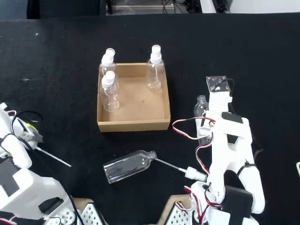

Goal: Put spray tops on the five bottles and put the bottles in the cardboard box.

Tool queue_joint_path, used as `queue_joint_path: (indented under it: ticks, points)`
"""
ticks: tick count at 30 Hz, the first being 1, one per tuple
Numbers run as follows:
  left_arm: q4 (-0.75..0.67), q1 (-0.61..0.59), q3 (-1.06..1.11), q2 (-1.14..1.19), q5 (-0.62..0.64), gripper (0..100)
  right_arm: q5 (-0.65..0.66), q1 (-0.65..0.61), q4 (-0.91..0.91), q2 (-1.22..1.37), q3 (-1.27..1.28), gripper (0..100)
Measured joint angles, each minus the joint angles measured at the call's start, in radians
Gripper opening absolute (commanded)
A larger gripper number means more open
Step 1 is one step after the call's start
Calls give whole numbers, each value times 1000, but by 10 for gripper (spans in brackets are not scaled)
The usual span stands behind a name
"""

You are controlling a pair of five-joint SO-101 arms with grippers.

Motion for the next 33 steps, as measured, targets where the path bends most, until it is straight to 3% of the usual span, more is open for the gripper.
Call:
queue_joint_path:
  ticks: [7,13,15,18,21,27,33]
  points:
    - [-83,-8,37,0,164,213,0,0,0,0,0,10]
    - [-193,-12,121,0,201,211,0,0,0,0,0,10]
    - [-219,-18,146,-5,203,170,0,0,0,0,0,10]
    - [-233,-14,160,-8,204,23,0,0,0,0,0,10]
    - [-239,17,150,-9,207,41,0,0,0,0,0,10]
    - [-193,31,92,-3,232,30,0,0,0,0,0,10]
    - [-12,107,-12,-115,235,30,0,0,107,-41,-77,10]
